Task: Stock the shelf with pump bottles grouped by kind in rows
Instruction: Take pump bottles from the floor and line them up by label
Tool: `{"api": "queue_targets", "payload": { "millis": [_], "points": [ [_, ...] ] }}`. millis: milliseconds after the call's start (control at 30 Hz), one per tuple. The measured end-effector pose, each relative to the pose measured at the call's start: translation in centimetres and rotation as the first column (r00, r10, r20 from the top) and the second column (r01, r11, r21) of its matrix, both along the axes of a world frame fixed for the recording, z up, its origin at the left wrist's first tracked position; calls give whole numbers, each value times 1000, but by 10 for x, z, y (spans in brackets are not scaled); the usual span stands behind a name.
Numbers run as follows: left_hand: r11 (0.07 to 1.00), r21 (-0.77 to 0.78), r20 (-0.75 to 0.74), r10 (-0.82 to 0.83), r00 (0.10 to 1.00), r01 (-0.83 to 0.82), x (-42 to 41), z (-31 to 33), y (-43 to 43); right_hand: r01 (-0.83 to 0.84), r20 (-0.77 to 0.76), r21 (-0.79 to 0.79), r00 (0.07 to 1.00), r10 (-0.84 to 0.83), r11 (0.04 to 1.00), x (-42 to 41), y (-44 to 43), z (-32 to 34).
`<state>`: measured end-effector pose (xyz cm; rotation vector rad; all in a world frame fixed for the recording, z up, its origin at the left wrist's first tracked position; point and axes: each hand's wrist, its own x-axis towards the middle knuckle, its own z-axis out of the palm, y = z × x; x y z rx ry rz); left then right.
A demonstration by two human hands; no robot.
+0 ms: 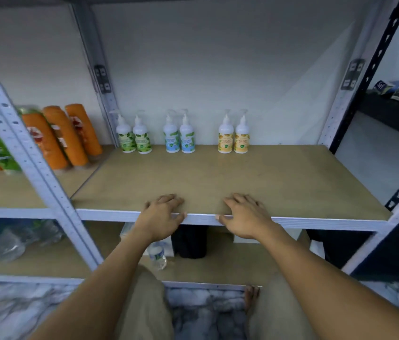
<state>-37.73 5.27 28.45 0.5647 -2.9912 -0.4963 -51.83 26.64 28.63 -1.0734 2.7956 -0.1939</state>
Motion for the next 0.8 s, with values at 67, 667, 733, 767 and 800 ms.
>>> {"api": "queue_targets", "payload": {
  "millis": [67, 667, 733, 767, 800],
  "points": [
    [998, 59, -30, 24, 999, -22, 36, 3, -6, -65, 14, 19, 998, 65, 998, 23, -4, 9],
    [683, 317, 111, 662, 741, -658, 441, -118, -2, -813, 348, 55, 560, 752, 580, 317, -166, -60],
    [616, 343, 151, 709, 689, -709, 472, -138, 4, -840, 417, 75, 516, 748, 538, 343, -174, -82],
    [589, 349, 169, 726, 667, -729, 485, -146, 8, -847, 452, 80, 501, 738, 526, 354, -177, -93],
    [562, 341, 190, 744, 640, -754, 497, -155, 10, -851, 481, 79, 489, 728, 519, 365, -181, -103]
  ]
}}
